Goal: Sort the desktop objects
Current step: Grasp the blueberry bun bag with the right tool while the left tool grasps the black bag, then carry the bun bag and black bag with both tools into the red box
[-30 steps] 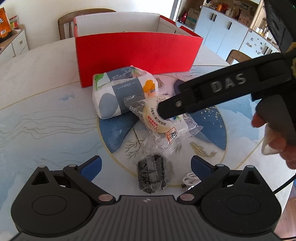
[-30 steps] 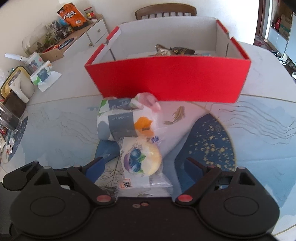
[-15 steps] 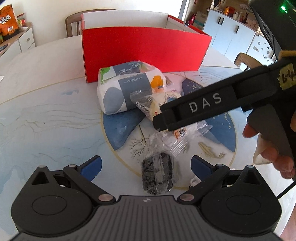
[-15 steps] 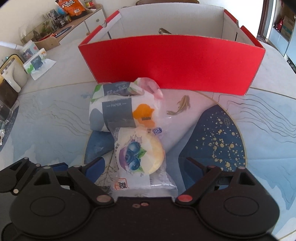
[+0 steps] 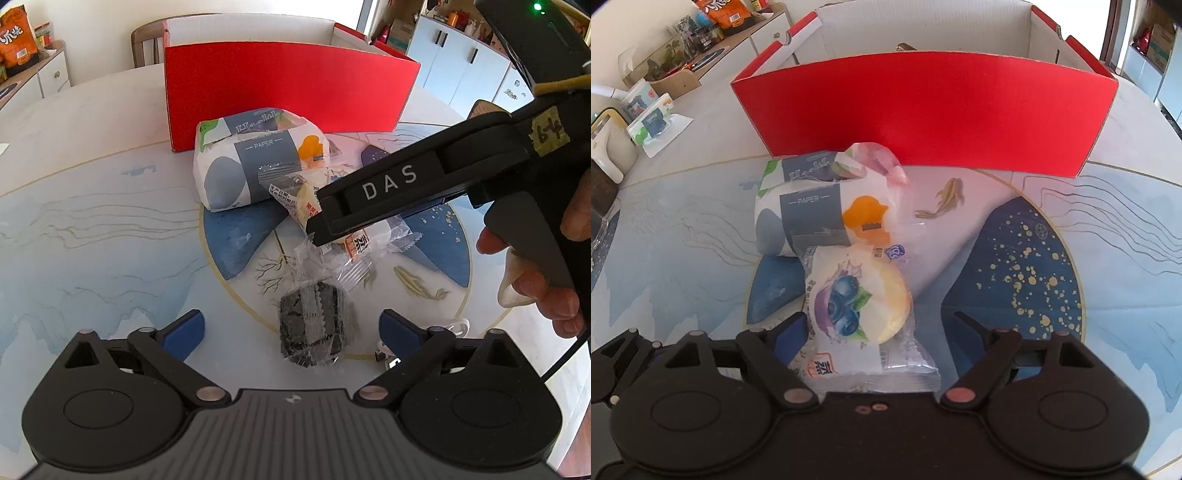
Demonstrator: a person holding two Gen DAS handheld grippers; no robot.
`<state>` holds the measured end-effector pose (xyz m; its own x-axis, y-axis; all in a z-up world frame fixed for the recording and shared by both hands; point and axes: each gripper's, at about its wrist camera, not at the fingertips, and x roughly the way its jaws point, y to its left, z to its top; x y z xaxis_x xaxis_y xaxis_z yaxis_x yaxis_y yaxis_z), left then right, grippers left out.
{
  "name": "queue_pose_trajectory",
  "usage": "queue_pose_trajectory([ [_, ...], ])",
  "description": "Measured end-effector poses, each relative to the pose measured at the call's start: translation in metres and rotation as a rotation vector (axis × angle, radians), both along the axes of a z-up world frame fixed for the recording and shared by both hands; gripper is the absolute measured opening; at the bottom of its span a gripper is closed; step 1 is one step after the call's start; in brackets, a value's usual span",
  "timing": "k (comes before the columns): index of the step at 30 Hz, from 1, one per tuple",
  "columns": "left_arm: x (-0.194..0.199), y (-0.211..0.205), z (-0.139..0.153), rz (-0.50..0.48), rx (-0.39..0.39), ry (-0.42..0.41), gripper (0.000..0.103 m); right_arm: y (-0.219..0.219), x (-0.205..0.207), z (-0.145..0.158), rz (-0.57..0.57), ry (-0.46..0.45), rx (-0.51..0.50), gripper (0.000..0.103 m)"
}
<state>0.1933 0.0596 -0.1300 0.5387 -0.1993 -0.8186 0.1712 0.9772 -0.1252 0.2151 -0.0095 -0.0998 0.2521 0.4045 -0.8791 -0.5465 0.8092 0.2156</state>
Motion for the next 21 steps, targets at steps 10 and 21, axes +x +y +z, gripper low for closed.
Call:
queue_pose_trajectory([
  [10, -0.0056, -0.0019, 0.0061, -0.014, -0.034, -0.009, 0.061, 0.0018, -0.0012, 0.0006, 0.013, 0.002, 0.004, 0.064],
  [21, -0.0048, 0.0022, 0.0085, -0.013, -0.079, 0.003, 0.034, -0.0028, -0.0029, 0.0070, 0.015, 0.001, 0.016, 0.051],
])
